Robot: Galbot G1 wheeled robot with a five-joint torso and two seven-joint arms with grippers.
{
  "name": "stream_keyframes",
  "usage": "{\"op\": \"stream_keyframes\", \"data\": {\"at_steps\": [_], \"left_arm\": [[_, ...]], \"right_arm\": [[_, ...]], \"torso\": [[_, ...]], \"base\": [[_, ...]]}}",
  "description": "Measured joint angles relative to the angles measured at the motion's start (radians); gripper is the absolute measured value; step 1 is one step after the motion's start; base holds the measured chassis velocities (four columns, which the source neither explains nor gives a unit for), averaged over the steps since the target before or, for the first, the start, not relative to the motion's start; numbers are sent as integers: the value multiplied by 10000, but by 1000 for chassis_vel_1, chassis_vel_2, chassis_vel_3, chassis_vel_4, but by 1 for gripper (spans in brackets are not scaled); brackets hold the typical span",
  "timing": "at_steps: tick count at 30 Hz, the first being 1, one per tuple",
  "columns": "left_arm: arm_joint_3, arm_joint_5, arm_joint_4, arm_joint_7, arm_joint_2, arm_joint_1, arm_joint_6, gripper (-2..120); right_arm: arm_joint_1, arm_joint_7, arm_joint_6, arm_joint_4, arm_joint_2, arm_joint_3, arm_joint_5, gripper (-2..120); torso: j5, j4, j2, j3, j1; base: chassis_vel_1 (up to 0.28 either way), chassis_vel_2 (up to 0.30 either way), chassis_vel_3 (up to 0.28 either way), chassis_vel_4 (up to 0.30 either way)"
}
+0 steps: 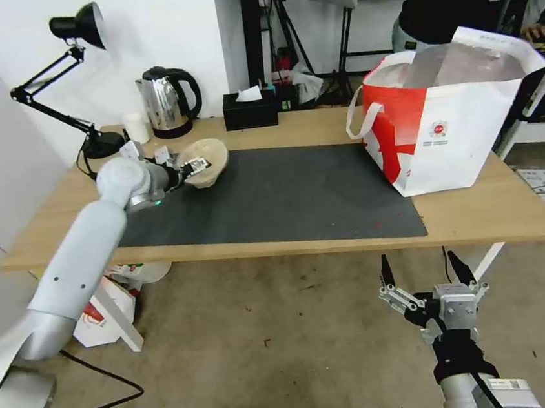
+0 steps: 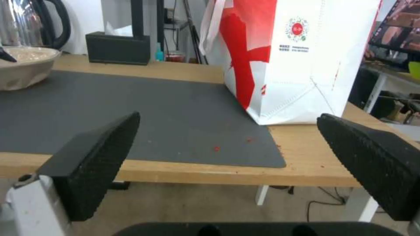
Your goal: Pick up the trash from the table and place it into the takeout bag.
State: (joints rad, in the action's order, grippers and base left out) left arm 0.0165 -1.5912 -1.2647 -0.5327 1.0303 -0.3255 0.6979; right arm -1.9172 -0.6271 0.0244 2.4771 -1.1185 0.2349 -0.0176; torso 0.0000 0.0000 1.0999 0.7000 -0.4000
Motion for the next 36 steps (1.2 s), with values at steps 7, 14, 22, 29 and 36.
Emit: {"op": "stream_keyframes", "data": {"at_steps": [7,14,22,29,36], "left_arm": [[76,181,146,247,102,-54,0,100],[172,277,136,381,223,-136,-15,99],[237,284,15,407,207,-192,-91,74],[361,286,-138,450,-31,-381,-181,45],[462,469,-110,716,-200,-555,-375,23]], "right_arm": [[0,0,0,0,0,0,0,100],[0,0,0,0,0,0,0,100],[0,0,0,0,-1,0,0,100],[0,0,0,0,0,0,0,100],[0,0,0,0,0,0,0,100]], "torso": [[-1,1,0,0,1],[0,0,0,0,0],[0,-2,0,0,1],[-1,1,0,0,0],[1,-3,1,-1,1]], "base": [[0,0,0,0],[0,0,0,0],[0,0,0,0],[0,0,0,0],[0,0,0,0]]}}
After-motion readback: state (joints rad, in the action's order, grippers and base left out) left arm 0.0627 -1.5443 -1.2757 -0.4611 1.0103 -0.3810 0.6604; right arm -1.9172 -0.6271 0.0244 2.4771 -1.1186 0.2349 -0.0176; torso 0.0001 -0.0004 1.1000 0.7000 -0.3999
